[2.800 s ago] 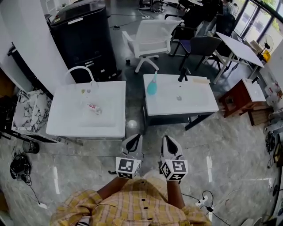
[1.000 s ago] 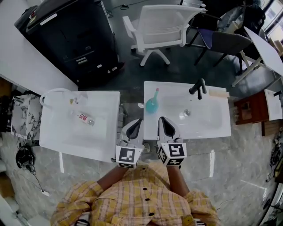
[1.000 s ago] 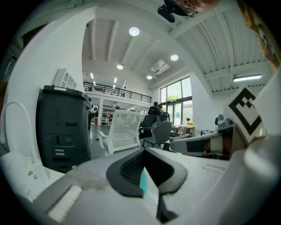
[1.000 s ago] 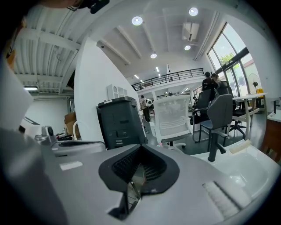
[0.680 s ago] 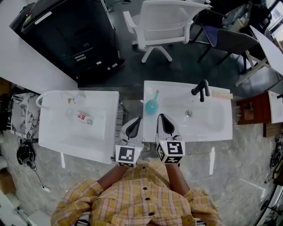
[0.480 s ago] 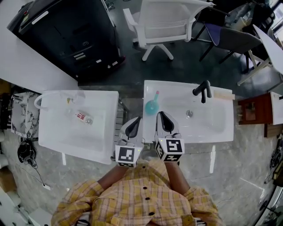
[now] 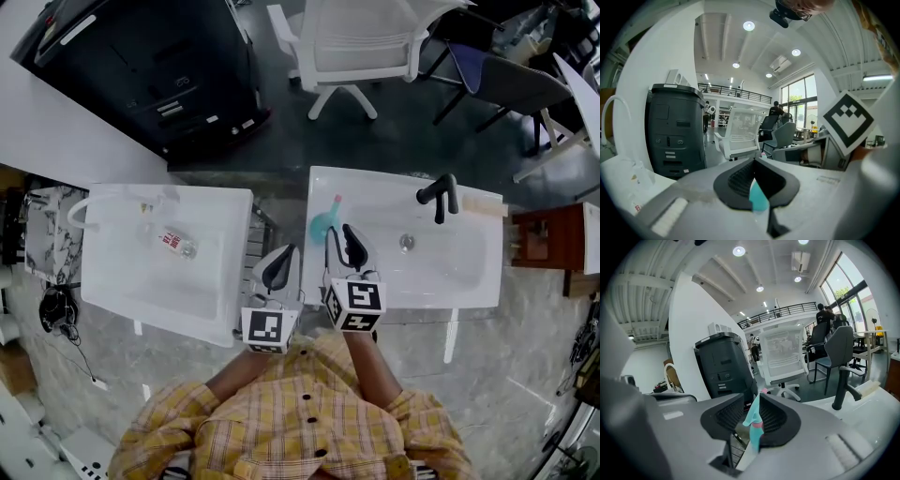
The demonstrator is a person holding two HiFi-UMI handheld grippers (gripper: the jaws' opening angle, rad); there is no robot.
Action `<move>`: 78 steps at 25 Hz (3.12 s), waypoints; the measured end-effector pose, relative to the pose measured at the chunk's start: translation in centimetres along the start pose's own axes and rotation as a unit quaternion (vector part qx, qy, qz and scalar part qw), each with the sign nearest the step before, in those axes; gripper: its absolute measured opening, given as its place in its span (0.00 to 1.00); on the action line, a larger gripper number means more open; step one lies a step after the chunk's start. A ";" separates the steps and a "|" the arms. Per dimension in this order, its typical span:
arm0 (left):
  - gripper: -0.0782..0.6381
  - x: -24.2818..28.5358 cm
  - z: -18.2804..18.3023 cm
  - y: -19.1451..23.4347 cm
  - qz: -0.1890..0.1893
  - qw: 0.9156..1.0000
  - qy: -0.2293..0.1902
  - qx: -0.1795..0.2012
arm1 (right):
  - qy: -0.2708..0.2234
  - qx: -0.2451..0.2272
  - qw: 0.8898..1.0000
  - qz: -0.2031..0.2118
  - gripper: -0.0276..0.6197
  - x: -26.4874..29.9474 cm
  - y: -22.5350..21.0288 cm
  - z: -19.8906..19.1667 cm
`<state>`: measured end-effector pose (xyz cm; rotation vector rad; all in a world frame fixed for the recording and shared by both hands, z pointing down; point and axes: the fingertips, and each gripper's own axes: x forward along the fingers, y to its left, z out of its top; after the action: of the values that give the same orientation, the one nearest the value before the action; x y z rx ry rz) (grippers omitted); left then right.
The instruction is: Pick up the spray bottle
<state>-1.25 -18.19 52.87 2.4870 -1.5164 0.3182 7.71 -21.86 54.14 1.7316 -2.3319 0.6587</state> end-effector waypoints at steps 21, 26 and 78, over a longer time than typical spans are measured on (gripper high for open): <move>0.11 0.7 -1.0 0.8 0.028 1.000 0.005 -0.007 | 0.029 -0.038 0.998 -0.040 0.25 5.4 -0.7 -1.9; 0.11 0.6 -1.1 1.1 0.032 0.999 0.009 -0.007 | 0.036 -0.060 0.996 -0.049 0.25 5.7 -0.8 -2.3; 0.11 -4.2 2.6 -0.9 -0.014 0.999 -0.040 -0.016 | -0.017 -0.055 0.998 0.002 0.14 -4.7 0.7 1.4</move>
<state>-2.16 -14.97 49.10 2.5222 -1.5035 0.1903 8.77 -18.21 50.90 1.7038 -2.3461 0.4948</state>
